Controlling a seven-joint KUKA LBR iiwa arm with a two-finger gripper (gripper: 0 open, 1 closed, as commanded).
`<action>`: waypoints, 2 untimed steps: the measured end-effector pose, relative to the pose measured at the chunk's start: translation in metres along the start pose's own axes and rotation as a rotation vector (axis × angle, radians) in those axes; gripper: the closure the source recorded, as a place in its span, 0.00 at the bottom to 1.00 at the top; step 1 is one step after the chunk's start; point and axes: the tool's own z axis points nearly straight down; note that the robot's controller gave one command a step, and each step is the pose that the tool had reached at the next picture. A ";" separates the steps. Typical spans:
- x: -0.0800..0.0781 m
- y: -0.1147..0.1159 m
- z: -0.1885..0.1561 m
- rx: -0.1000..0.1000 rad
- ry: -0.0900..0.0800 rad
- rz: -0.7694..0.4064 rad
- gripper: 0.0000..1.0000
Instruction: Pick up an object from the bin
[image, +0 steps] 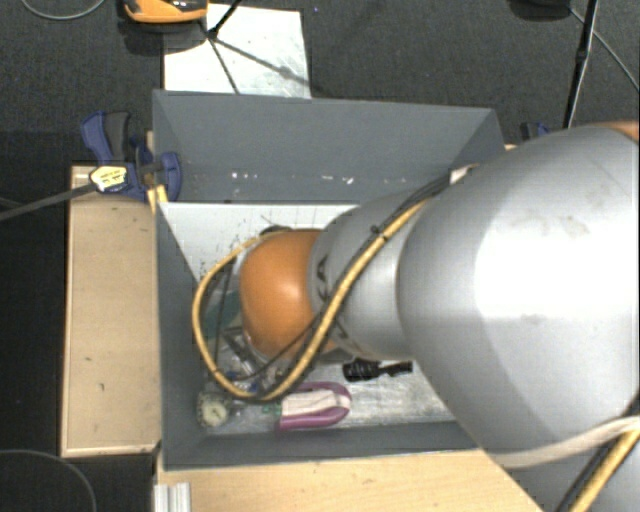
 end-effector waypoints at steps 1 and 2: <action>0.004 0.011 -0.057 -0.007 -0.007 -0.002 1.00; 0.001 0.010 -0.076 -0.005 -0.006 0.010 1.00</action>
Offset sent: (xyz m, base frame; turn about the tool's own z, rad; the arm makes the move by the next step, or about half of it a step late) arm -0.0029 0.0104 0.0531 0.0003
